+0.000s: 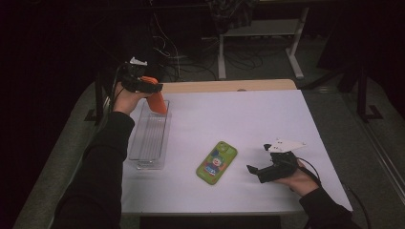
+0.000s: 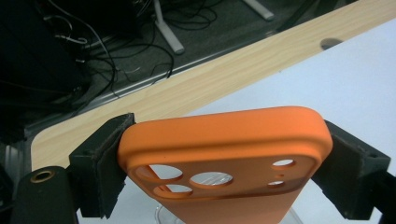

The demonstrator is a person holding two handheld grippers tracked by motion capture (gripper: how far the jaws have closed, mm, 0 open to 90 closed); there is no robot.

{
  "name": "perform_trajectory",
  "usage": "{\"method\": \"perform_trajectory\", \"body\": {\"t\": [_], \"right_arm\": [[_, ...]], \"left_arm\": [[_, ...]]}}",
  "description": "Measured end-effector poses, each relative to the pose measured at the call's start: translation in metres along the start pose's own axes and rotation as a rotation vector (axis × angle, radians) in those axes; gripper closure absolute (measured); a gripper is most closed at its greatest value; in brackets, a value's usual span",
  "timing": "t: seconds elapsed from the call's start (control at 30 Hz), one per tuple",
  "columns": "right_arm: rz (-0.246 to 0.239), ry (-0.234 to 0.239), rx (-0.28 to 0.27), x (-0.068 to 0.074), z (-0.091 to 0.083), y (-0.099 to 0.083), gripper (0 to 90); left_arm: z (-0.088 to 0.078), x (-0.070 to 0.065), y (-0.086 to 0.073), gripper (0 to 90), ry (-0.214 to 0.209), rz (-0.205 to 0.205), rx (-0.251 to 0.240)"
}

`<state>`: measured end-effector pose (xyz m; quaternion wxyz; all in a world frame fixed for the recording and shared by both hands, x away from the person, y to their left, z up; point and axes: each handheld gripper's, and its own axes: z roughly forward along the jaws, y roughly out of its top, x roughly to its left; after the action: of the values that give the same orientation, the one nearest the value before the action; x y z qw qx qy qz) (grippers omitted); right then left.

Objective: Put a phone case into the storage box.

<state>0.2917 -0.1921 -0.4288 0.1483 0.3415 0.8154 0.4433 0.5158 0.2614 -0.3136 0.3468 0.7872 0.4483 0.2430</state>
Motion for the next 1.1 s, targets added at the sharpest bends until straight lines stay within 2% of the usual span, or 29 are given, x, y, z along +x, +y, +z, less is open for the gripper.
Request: {"method": "perform_trajectory", "body": {"t": [0.1,0.23,0.5,0.87,1.1], "right_arm": [[0.001,0.001,0.001,0.0,0.0,0.0,0.0],[0.0,0.004,-0.001,0.0,-0.001,0.0,0.0],[-0.004,0.003,-0.011,-0.001,-0.001,0.0,0.0],[-0.005,0.002,-0.009,-0.001,-0.001,0.0,0.0],[-0.008,0.002,-0.005,-0.001,-0.001,0.0,0.0]], "left_arm": [[0.007,0.001,-0.002,13.8,0.007,-0.009,0.013],[0.015,0.001,-0.004,13.7,0.03,0.004,0.04],[0.025,0.005,-0.012,13.4,0.045,-0.021,0.078],[0.033,0.004,-0.02,12.2,0.074,-0.045,0.04],[0.034,0.004,-0.021,10.3,0.07,-0.065,0.026]]}}
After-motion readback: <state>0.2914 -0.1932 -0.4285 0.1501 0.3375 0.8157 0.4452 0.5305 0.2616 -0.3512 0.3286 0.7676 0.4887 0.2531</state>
